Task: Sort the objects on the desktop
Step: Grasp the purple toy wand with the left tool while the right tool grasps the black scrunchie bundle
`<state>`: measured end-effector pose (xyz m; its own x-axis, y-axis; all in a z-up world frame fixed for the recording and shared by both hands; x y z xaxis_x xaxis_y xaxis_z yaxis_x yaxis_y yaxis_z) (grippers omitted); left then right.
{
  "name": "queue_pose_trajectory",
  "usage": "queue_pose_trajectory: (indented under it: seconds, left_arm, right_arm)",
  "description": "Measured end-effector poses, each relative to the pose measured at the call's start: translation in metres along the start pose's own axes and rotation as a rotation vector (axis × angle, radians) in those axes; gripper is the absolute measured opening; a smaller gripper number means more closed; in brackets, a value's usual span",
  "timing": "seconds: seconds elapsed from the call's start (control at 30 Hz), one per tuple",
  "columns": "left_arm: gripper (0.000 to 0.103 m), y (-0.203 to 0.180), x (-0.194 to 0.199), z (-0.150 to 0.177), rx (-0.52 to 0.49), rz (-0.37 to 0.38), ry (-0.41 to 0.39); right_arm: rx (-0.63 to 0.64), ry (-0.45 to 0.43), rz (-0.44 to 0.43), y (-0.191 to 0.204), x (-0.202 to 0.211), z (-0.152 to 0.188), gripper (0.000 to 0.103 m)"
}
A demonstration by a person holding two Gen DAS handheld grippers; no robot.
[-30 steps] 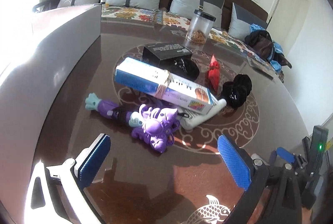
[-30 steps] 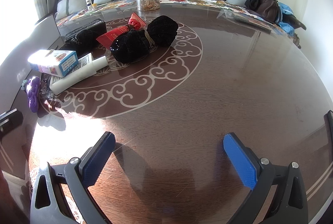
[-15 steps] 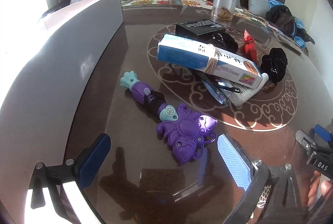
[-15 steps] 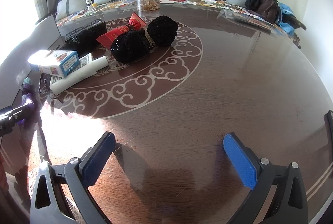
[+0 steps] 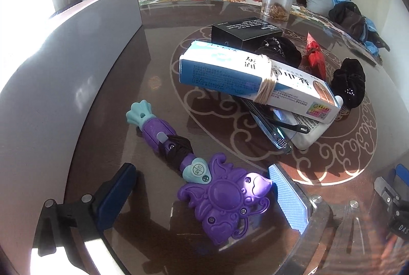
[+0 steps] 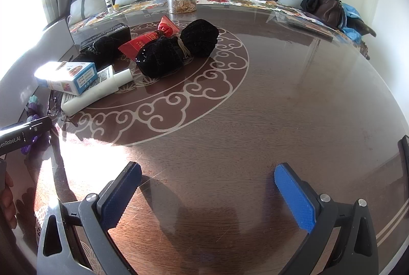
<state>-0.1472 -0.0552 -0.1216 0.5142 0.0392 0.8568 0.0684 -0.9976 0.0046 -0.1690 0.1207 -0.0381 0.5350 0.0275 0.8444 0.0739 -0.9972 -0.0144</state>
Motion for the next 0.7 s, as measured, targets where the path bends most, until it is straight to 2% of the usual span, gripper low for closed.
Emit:
queue_pose_trajectory:
  seconds: [0.03,0.07,0.1,0.27,0.33,0.43,0.53,0.6,0.7]
  left_arm:
    - [0.086,0.002,0.005,0.004,-0.026,0.013,-0.031]
    - [0.069,0.004,0.009,0.008,-0.042,0.026,-0.047]
    - [0.065,0.008,0.013,0.011,-0.055,0.029,-0.053]
    - [0.064,0.014,0.021,0.022,-0.097,0.076,-0.068]
    - [0.064,0.013,0.021,0.02,-0.1,0.072,-0.072]
    - [0.065,0.012,0.02,0.017,-0.099,0.068,-0.074]
    - [0.065,0.012,0.02,0.017,-0.099,0.068,-0.074]
    - [0.065,0.012,0.02,0.018,-0.099,0.068,-0.074]
    - [0.065,0.012,0.02,0.017,-0.101,0.068,-0.075]
  right_arm:
    - [0.0,0.0,0.0,0.0,0.0,0.0,0.103]
    - [0.0,0.0,0.0,0.0,0.0,0.0,0.103]
    - [0.0,0.0,0.0,0.0,0.0,0.0,0.103]
    - [0.004,0.004,-0.004,0.0,0.0,-0.002,0.103]
    - [0.01,0.038,-0.034,-0.001,0.0,-0.006,0.103]
    - [-0.156,0.025,-0.164,-0.012,0.006,-0.041,0.098]
    - [-0.249,0.021,-0.229,-0.006,0.001,-0.096,0.097]
    - [-0.225,0.074,-0.219,0.009,-0.017,-0.126,0.09]
    - [-0.138,0.13,-0.117,0.027,-0.05,-0.148,0.085]
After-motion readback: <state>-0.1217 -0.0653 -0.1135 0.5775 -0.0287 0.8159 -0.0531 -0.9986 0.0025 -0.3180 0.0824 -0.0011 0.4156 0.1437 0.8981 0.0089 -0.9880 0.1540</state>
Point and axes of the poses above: each gripper's, at about its wrist camera, not at the fingertips, and x roughly against the way its jaws point, y to its left, z to its underside, the point moved 5 cm from there along -x, roughly the way its jaws point, and after that the axes turned 4 degrees about y, right-handed, at the moved point
